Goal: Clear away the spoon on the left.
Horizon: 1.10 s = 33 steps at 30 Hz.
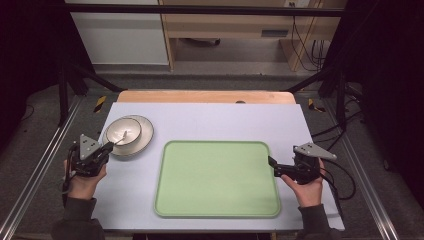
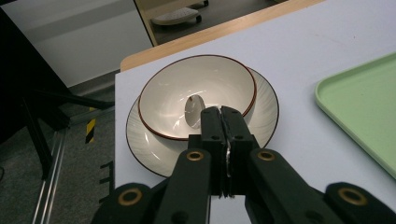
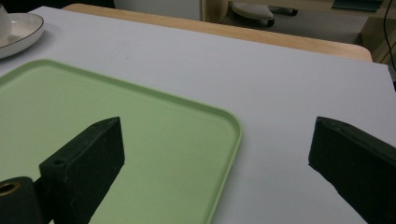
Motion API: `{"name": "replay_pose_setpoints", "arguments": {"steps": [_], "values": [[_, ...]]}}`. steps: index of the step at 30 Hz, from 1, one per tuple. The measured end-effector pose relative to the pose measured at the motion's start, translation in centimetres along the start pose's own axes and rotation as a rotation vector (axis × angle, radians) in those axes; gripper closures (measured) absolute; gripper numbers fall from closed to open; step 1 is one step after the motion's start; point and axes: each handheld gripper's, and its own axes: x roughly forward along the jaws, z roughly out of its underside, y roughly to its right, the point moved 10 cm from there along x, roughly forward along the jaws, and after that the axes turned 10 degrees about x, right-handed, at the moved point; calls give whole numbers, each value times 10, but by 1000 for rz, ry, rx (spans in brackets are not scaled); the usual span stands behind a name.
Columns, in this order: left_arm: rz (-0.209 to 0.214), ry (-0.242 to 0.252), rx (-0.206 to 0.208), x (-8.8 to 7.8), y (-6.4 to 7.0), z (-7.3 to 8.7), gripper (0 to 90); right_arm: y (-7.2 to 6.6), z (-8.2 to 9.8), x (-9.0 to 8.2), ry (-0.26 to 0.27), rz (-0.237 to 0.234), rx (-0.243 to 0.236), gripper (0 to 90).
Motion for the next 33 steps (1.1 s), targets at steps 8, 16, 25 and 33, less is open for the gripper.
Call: {"name": "replay_pose_setpoints", "arguments": {"steps": [8, 16, 25, 33], "values": [[-3, 13, 10, -4, 1, -4, 890, 1, -1, -1, 8, 2, 3, 39], [-17, 41, 16, -12, -1, -11, 889, 1, -1, -1, 6, 3, 5, 39], [-24, 75, 37, -24, 1, -22, 890, 1, -3, -3, 11, -2, 8, 39], [-21, 102, 52, -32, 7, -31, 890, 1, -2, -3, 7, -3, 8, 39]]}}
